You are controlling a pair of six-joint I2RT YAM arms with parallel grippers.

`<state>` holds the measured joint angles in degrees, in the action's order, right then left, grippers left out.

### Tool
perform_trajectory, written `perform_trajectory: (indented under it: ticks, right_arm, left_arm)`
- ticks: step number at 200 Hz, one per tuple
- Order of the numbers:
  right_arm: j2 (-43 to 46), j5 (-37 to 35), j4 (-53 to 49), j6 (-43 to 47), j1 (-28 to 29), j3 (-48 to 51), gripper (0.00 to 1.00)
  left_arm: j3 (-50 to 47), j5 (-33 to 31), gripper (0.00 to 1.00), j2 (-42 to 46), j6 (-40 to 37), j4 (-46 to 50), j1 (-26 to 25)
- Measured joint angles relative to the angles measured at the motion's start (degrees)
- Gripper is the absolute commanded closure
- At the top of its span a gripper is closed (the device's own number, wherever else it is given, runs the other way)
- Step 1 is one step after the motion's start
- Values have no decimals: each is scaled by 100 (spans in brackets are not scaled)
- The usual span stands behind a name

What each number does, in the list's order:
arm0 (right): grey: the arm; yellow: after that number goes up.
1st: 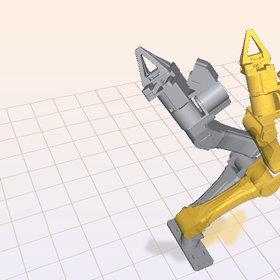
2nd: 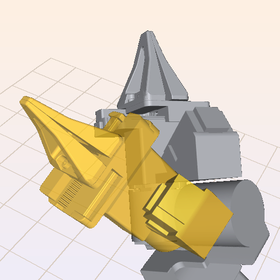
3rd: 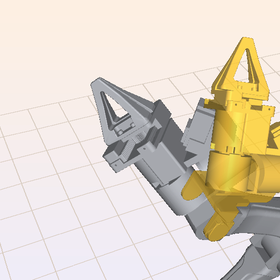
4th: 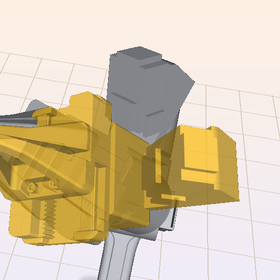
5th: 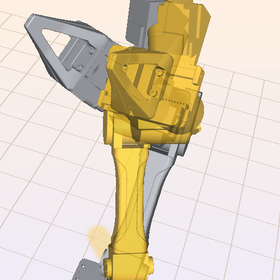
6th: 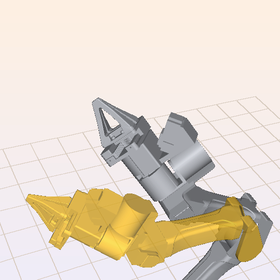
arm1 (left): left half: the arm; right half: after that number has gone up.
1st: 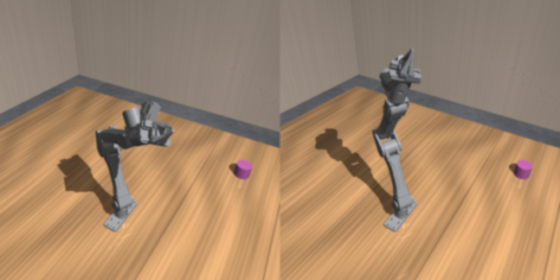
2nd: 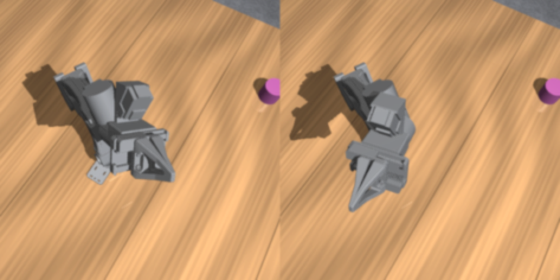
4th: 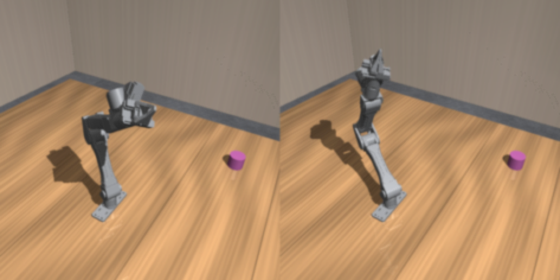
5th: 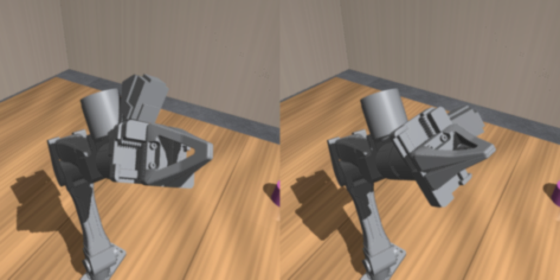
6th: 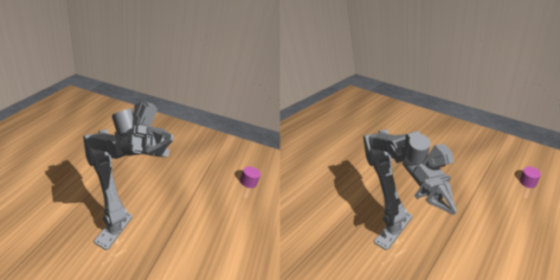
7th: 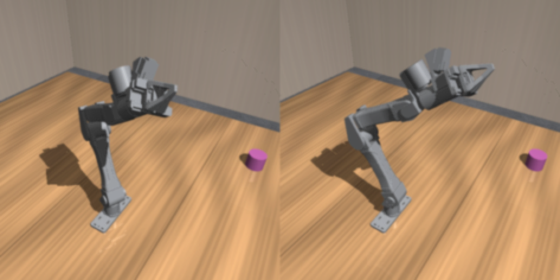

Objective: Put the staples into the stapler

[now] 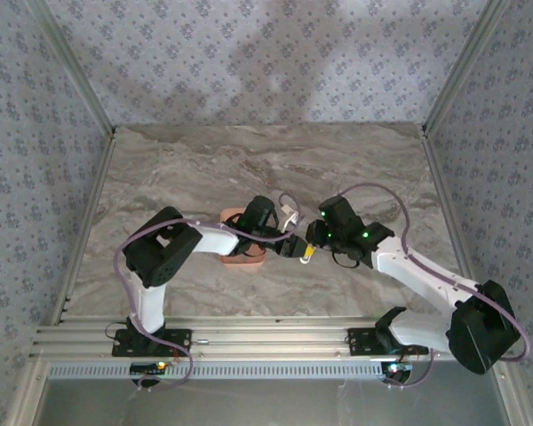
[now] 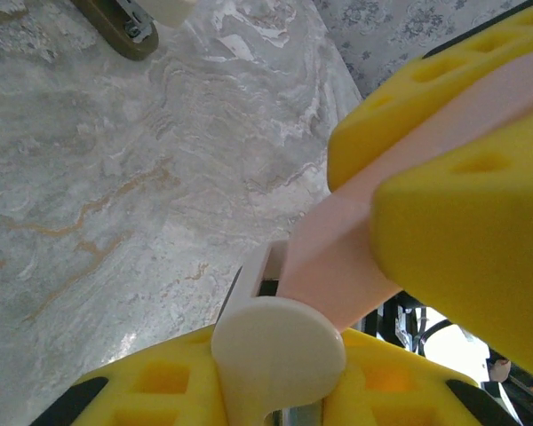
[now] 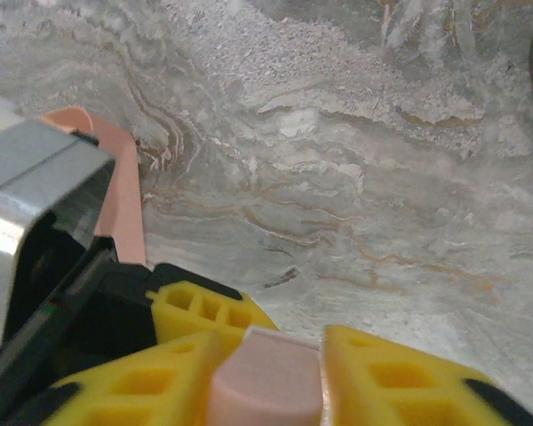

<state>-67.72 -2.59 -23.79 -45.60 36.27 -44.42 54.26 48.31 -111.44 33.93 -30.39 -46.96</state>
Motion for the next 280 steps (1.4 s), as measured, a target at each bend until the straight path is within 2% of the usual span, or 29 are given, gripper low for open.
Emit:
perform_trajectory:
  ticks: [31,61,89,162,228,247,280]
  right_arm:
    - [-79,-68,-142,92,26,-133,85]
    - [-168,-136,-400,269,26,-372,86]
    - [-435,-153,-704,439,26,-675,86]
    - [-1705,184,-1718,866,-131,-1528,87]
    - [-3104,575,-2251,1377,-131,-2350,85]
    - [-3285,640,-2286,1499,-131,-2485,79]
    - [-3407,667,-2367,1639,-131,-2625,57]
  left_arm:
    - [2,-26,66,2,-26,9,-4]
    - [0,-31,53,11,-44,42,-4]
    - [-22,-79,48,114,-72,61,-4]
    - [-765,-459,47,946,-85,61,238]
    - [-1561,-1276,46,2328,-227,380,776]
    - [-1661,-1543,46,2706,-398,579,892]
    - [-1853,-1827,45,3051,-564,765,1080]
